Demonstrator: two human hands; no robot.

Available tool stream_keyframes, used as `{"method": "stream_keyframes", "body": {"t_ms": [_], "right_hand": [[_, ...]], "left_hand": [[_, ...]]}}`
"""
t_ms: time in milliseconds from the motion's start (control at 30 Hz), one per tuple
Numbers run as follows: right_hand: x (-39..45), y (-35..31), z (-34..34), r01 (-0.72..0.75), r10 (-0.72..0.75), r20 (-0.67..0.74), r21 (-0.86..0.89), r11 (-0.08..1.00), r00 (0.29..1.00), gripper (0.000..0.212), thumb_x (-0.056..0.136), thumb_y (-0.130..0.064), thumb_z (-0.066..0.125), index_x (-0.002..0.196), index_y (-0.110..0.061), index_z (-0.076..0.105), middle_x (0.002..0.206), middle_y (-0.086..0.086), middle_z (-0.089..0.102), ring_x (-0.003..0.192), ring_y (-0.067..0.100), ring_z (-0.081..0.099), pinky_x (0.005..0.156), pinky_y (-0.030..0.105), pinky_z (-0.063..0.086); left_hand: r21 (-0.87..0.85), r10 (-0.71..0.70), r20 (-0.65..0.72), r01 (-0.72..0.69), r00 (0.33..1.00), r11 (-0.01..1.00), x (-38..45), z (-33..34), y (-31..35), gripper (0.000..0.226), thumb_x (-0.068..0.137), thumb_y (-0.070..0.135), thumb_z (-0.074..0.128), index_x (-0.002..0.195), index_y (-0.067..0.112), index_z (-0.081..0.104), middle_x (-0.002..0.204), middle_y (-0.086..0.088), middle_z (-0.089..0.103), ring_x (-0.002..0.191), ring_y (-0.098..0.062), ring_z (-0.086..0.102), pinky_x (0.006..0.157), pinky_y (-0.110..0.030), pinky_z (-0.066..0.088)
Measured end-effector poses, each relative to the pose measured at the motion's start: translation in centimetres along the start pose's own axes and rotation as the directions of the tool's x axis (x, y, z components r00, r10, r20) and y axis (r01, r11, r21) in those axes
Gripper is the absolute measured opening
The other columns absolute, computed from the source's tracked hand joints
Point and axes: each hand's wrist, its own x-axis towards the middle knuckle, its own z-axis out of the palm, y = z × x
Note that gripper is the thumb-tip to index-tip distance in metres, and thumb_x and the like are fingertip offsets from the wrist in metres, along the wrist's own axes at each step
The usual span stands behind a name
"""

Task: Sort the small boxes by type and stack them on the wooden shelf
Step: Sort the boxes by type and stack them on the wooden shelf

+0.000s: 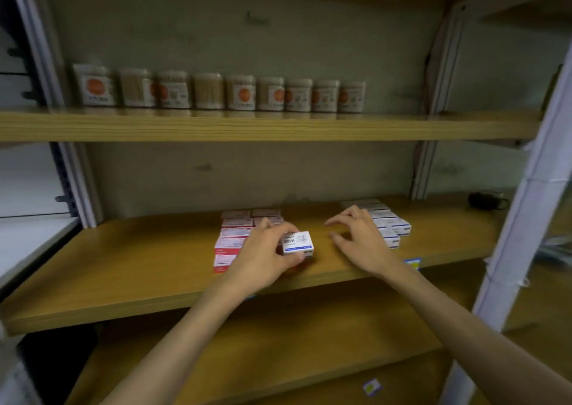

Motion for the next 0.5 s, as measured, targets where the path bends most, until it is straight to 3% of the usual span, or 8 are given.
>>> {"method": "stream_keyframes", "body": {"t_ms": [133,267,500], "right_hand": [[-0.6,5.8,-2.9,-0.015,0.015,-0.028,-0.002,1.0,0.999,0.026,0.096,-0.024,0.063,0.122,-0.027,0.068,0.11,-0.009,0.047,0.118,0.016,0.044,0.099,0.03,0.036],[-0.7,10.3,-5.2,-0.031,0.03,-0.032,-0.015,0.999,0.999,0.028,0.095,-0.023,0.063,0.123,-0.027,0.067,0.109,-0.008,0.047,0.111,0.013,0.044,0.09,0.024,0.034],[-1.4,14.5,-7.0,-0.027,0.026,0.03,0.008,1.0,0.999,0.031,0.098,-0.026,0.062,0.128,-0.028,0.062,0.12,-0.004,0.051,0.116,0.011,0.044,0.098,0.025,0.036]], "left_hand": [[0.036,-0.051,0.069,0.049,0.996,0.998,2.5,4.7,4.2,0.051,0.087,0.05,0.07,0.133,0.033,0.056,0.115,0.004,0.043,0.104,-0.012,0.048,0.086,-0.025,0.041],[0.147,-0.115,0.101,0.1,0.988,0.984,4.3,8.9,7.7,0.053,0.091,0.052,0.063,0.14,0.038,0.047,0.135,-0.002,0.044,0.125,-0.026,0.049,0.103,-0.041,0.043],[0.271,-0.178,-0.018,0.176,0.984,0.946,6.1,12.7,11.2,0.05,0.095,0.05,0.057,0.14,0.028,0.046,0.13,-0.004,0.05,0.125,-0.026,0.05,0.106,-0.047,0.039]]}}
